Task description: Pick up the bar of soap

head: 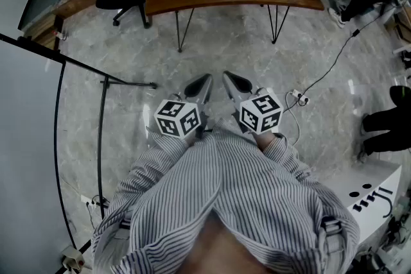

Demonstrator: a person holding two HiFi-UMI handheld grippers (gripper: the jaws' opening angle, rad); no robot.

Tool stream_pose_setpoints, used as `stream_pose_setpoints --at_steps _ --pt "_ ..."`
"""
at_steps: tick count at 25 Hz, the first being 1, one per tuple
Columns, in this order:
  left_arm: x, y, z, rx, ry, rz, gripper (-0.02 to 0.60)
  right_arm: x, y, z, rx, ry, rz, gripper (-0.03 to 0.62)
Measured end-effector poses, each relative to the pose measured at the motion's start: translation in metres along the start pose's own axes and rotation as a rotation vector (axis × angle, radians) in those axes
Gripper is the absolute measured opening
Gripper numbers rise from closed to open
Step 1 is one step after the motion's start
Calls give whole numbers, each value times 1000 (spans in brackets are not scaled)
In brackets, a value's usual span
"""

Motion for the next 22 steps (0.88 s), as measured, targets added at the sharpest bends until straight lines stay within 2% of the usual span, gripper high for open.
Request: stream_pose_setpoints --at_steps 15,18,22 --pt "-4 14 7 21 -29 -17 3 -1 9 -11 28 -19 21 2" --pt "-3 21 7 15 -36 -38 3 2 10 -22 13 -27 18 2" --pt "6 29 7 -22 -37 -124 3 9 13 -31 42 -9 -12 2"
Point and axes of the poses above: the fingertips, and each gripper's own axes: y forward along the fingers, z to its left, x out of its top, the point moved 6 cm from there along -y, backward along the fingers, and after that the axes turned 15 degrees about -x, right-handed, at the moved point
